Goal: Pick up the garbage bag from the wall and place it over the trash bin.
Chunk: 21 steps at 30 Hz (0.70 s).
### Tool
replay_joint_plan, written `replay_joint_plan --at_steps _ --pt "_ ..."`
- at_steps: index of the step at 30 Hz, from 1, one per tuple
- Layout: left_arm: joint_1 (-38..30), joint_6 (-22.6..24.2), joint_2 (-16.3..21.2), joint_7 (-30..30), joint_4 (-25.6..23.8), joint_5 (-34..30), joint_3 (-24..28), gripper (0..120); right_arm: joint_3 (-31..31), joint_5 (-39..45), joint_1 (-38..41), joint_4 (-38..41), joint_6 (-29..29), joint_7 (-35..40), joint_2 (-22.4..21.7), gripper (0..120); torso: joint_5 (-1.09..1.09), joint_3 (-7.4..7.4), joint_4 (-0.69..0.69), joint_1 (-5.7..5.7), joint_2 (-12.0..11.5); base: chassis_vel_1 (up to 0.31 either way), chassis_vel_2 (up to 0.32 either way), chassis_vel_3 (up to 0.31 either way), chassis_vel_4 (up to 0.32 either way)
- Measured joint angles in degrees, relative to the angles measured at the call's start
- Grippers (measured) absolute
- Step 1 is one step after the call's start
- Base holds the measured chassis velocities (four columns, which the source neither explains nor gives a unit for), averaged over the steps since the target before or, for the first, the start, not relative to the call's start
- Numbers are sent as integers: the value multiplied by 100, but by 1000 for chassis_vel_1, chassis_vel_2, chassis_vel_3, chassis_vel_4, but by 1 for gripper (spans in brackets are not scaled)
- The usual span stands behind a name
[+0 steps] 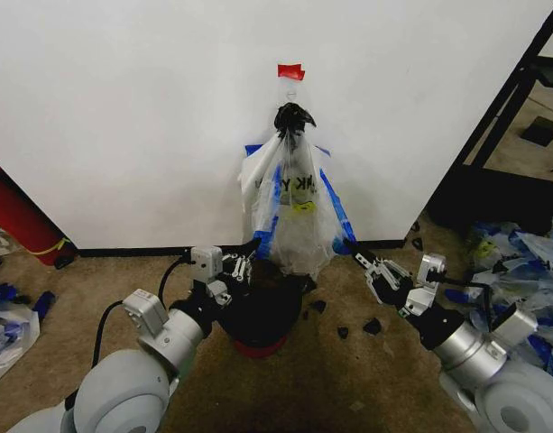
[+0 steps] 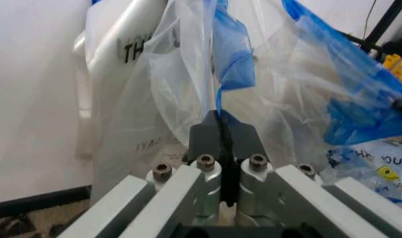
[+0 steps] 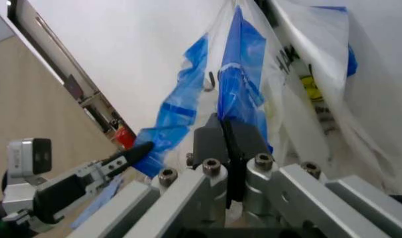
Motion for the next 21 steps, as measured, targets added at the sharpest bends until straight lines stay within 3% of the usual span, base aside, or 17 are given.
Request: replay_joint_plan --at_steps 21 --pt "847 -148 188 45 -52 391 -333 0 205 -356 -745 355 182 -141 -18 0 0 0 0 0 0 0 0 0 0"
